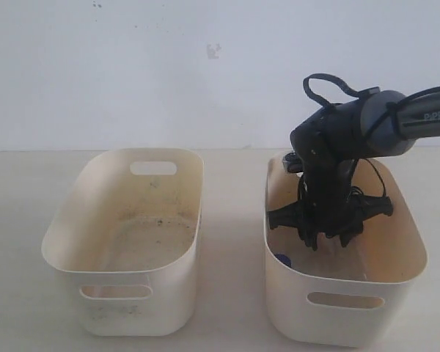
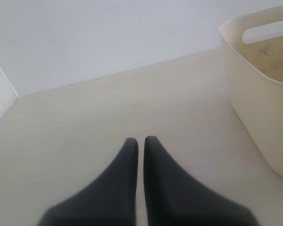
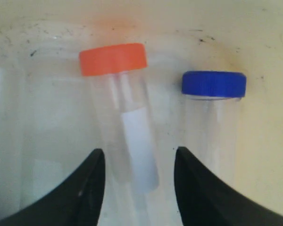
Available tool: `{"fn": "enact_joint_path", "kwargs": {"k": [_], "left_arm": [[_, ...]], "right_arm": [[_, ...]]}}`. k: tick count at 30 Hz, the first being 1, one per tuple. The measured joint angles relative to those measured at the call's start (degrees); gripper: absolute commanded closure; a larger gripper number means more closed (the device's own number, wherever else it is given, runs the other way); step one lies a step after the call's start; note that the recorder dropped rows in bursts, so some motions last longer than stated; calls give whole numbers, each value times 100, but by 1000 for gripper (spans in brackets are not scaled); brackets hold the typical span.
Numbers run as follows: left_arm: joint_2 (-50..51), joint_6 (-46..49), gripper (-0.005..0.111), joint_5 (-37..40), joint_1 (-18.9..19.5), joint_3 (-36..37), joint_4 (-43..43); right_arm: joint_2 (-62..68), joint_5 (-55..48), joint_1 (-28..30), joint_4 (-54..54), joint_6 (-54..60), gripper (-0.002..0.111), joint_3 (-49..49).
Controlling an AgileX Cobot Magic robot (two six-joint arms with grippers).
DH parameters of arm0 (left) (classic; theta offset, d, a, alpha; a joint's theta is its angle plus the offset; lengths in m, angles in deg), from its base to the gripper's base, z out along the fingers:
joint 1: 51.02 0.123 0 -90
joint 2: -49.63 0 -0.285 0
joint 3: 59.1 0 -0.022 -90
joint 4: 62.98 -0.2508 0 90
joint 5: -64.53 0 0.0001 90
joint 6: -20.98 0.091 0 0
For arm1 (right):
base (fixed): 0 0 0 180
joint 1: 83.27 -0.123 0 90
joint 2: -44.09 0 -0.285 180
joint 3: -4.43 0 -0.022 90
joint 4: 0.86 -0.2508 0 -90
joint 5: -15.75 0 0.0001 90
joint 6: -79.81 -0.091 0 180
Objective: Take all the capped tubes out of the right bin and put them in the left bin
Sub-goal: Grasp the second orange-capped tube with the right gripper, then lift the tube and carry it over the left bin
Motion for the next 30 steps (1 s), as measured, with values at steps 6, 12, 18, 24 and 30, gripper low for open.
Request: {"fn": "enact_joint_path", "kwargs": {"k": [6,12,18,24,30], "left_arm": [[0,0,103,0,0,0,0],[0,0,103,0,0,0,0],[0,0,103,0,0,0,0],[0,0,103,0,0,0,0],[0,0,103,0,0,0,0]], "right_arm": [[12,71,11,-130,17,64,0],[89,144,33,-326,160,64,0],[112,158,33,-345,169,64,0],[124,158,33,-345,169,86,0],[124,158,33,-345,134,108,0]]}}
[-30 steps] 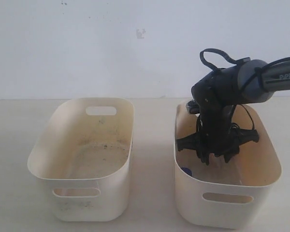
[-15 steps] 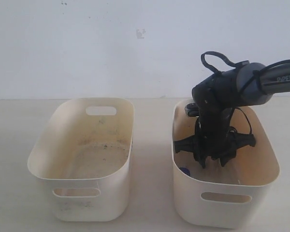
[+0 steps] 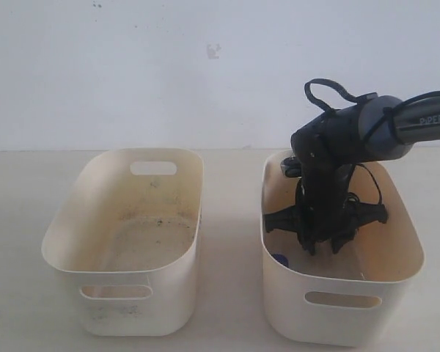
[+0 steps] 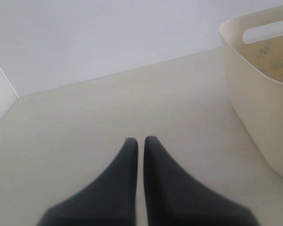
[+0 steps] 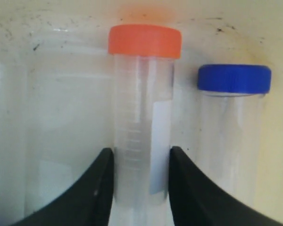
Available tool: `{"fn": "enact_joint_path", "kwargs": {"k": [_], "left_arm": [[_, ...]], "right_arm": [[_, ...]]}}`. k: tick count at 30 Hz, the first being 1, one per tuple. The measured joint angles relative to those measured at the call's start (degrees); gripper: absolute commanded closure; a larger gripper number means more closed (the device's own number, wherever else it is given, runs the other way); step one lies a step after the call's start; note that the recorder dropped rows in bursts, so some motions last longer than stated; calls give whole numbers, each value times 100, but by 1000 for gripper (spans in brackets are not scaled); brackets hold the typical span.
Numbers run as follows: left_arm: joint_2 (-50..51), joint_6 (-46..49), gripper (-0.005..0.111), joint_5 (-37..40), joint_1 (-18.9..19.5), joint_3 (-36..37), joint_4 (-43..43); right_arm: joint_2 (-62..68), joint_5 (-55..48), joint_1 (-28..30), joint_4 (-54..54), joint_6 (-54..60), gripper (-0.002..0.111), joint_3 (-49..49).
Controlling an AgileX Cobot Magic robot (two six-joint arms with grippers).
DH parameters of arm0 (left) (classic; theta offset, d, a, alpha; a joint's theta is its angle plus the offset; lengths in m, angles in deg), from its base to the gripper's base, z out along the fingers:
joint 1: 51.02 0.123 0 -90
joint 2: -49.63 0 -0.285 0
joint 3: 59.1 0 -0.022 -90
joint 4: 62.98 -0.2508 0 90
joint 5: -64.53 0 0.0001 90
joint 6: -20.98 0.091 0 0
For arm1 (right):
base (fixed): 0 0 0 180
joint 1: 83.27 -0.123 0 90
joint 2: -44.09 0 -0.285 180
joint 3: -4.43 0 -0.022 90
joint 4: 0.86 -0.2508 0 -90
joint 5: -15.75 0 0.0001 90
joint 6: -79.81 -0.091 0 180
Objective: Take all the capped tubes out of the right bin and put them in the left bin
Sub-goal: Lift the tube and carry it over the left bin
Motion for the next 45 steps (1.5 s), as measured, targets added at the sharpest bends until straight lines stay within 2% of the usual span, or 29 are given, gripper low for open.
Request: {"fn": "enact_joint_path", "kwargs": {"k": [8,27,35,41,45], "left_arm": [[0,0,103,0,0,0,0],[0,0,103,0,0,0,0],[0,0,103,0,0,0,0],[0,0,103,0,0,0,0],[0,0,103,0,0,0,0]], "right_arm": [[-174,3,0,13,-65,108,41],[-1740,-538,-55,115,287,108,392],[-2401,104,-839,-119,378,108,421],[-2359,933,-1690,-545,327,108,426],[-2082,1289,-2032,-648,54,108,434]]}}
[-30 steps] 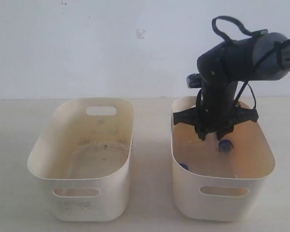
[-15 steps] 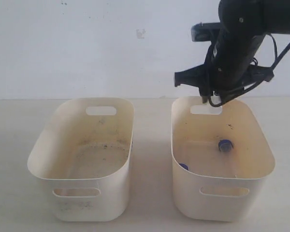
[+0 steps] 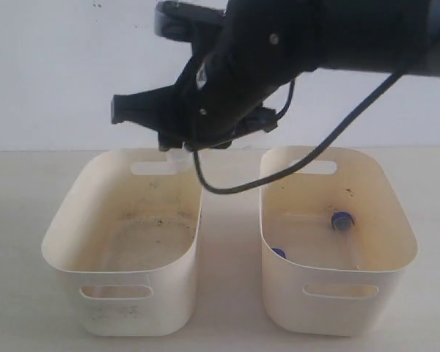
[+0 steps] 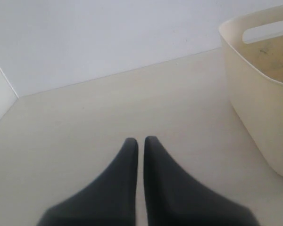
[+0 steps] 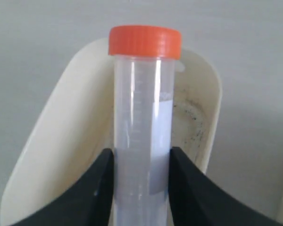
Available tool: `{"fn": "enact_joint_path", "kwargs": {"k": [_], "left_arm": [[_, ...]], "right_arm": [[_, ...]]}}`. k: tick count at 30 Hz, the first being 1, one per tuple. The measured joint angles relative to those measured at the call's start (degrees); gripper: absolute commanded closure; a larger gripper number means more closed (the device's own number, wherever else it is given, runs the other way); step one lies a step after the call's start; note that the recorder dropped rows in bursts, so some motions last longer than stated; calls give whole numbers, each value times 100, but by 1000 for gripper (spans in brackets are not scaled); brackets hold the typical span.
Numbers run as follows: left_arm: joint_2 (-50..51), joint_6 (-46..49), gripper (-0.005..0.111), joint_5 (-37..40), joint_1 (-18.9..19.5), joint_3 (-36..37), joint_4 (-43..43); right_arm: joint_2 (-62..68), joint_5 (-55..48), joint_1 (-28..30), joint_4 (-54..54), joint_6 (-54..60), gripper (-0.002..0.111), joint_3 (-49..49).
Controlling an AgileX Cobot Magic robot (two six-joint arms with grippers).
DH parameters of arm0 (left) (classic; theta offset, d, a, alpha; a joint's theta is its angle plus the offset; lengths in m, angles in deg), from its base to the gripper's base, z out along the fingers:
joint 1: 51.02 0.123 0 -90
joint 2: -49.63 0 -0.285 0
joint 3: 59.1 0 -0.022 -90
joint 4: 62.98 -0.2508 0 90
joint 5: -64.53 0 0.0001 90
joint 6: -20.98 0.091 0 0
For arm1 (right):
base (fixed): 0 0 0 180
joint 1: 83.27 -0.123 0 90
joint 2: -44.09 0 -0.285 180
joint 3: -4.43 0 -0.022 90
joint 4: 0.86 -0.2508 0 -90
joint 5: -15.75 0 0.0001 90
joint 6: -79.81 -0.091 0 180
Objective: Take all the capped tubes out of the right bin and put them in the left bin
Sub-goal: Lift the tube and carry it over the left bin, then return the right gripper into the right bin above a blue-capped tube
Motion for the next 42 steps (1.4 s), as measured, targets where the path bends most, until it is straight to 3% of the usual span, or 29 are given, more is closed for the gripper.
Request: {"fn": "enact_joint_path", "kwargs": {"k": [5,8,12,14,18,28,35,42], "left_arm": [[0,0,103,0,0,0,0],[0,0,103,0,0,0,0],[0,0,103,0,0,0,0],[0,0,103,0,0,0,0],[0,0,103,0,0,0,0],[0,0,103,0,0,0,0],[0,0,103,0,0,0,0],[0,0,103,0,0,0,0]], "right_arm": [[544,125,-108,-454,-66,99,0],[723,222,-121,-786,-17,81,0],[749,369,-121,-948,118,46,0],[749,407,-121,-981,203,37,0],[749,407,-121,-1001,283,47,0],[324,359,17,-582,-42,109,0],[118,-295,1016,-338,-184,108,13],[118,-863,1472,223,-235,108,13]]}}
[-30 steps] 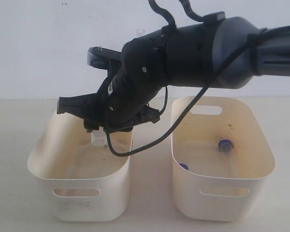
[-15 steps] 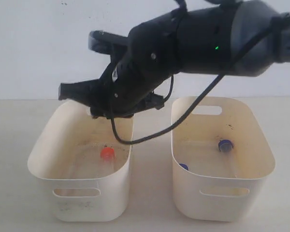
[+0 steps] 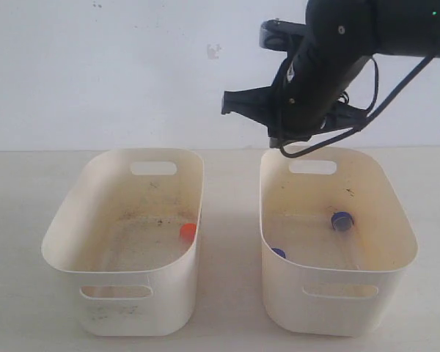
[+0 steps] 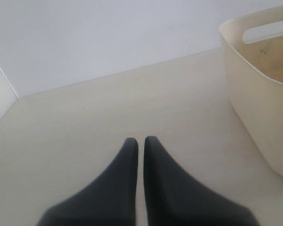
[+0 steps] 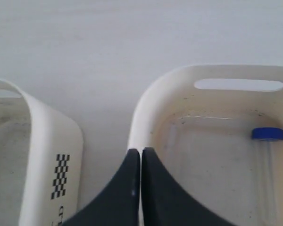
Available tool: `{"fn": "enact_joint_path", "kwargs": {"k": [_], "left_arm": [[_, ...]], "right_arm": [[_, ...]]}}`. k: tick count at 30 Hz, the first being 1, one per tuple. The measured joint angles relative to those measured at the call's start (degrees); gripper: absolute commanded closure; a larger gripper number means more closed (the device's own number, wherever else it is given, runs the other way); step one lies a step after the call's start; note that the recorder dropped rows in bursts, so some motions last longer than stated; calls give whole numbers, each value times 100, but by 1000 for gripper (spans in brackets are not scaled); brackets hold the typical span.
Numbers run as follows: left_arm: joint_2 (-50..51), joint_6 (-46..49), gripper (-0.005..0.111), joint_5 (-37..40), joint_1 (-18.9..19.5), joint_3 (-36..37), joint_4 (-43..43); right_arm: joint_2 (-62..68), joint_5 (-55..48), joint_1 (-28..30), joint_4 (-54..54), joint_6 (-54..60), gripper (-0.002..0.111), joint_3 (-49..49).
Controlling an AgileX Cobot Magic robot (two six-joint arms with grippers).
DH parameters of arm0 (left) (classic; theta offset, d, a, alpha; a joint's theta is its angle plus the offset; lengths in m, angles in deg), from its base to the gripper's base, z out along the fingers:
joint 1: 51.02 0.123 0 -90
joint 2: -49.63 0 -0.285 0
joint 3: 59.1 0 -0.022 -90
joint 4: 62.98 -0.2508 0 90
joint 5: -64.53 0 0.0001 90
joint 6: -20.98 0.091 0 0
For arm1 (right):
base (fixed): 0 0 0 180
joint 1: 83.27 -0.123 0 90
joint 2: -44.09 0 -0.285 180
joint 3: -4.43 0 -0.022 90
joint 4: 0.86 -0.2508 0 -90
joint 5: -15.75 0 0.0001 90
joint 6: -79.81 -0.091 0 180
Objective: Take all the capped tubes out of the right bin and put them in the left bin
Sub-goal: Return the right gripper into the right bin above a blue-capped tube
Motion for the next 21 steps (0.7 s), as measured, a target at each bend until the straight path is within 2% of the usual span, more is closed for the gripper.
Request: {"fn": "enact_joint_path", "kwargs": {"k": [21], "left_arm": [[0,0,103,0,0,0,0]], "right_arm": [[778,-398,266,209,-402,108,-354]]}}
